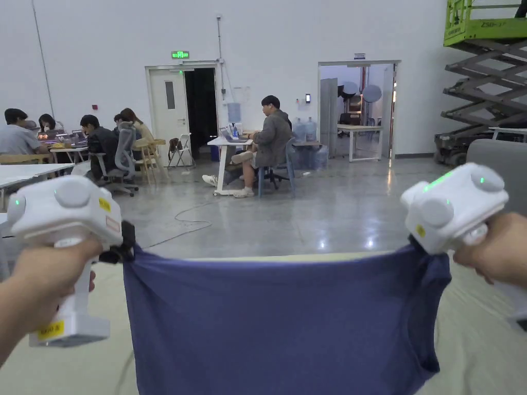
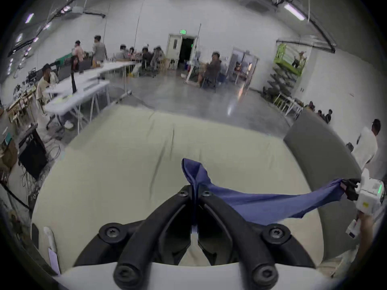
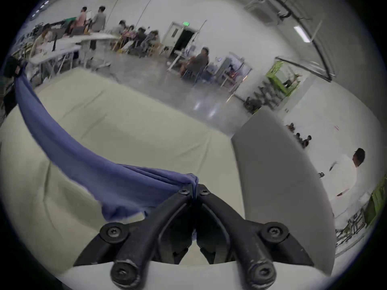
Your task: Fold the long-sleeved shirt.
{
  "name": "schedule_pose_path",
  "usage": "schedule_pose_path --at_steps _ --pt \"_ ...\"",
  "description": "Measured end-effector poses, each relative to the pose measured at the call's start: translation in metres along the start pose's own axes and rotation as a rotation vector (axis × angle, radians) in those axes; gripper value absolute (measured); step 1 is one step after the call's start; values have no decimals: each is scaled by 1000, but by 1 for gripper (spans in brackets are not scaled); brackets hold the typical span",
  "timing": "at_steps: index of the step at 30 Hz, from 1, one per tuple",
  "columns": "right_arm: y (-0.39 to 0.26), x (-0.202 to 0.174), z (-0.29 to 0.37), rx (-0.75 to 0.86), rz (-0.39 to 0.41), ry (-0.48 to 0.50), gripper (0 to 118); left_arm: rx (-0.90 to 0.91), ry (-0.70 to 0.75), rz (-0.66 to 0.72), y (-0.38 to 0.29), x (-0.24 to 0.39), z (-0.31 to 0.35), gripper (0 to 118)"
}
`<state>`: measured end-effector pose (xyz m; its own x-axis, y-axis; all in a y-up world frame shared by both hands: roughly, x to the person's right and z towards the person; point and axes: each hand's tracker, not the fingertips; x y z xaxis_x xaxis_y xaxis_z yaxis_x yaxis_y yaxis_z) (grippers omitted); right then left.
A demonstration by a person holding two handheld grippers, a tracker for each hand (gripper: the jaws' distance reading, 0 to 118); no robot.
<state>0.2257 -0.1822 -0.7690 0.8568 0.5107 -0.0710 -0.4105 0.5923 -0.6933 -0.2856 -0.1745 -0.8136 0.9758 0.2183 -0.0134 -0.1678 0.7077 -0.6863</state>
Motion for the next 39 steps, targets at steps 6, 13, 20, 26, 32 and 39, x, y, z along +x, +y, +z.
schedule_pose_path --at_steps 6,13,20,26,32,39 --pt "-76 -22 5 -9 87 57 0 -88 -9 -41 -65 -19 3 0" --pt "-162 -14 114 43 93 129 0 -164 -66 -129 -134 -27 94 0" --pt "-271 -42 187 32 118 179 0 -272 -60 -160 -247 -44 155 0" --pt "-372 -84 191 -104 70 278 0 -360 -64 -117 -357 -63 168 0" --pt "-453 -133 157 -245 36 351 0 -443 -37 -1 -450 -86 142 0" --pt "-503 -168 118 -365 9 390 0 -470 -6 74 -505 -117 99 0"
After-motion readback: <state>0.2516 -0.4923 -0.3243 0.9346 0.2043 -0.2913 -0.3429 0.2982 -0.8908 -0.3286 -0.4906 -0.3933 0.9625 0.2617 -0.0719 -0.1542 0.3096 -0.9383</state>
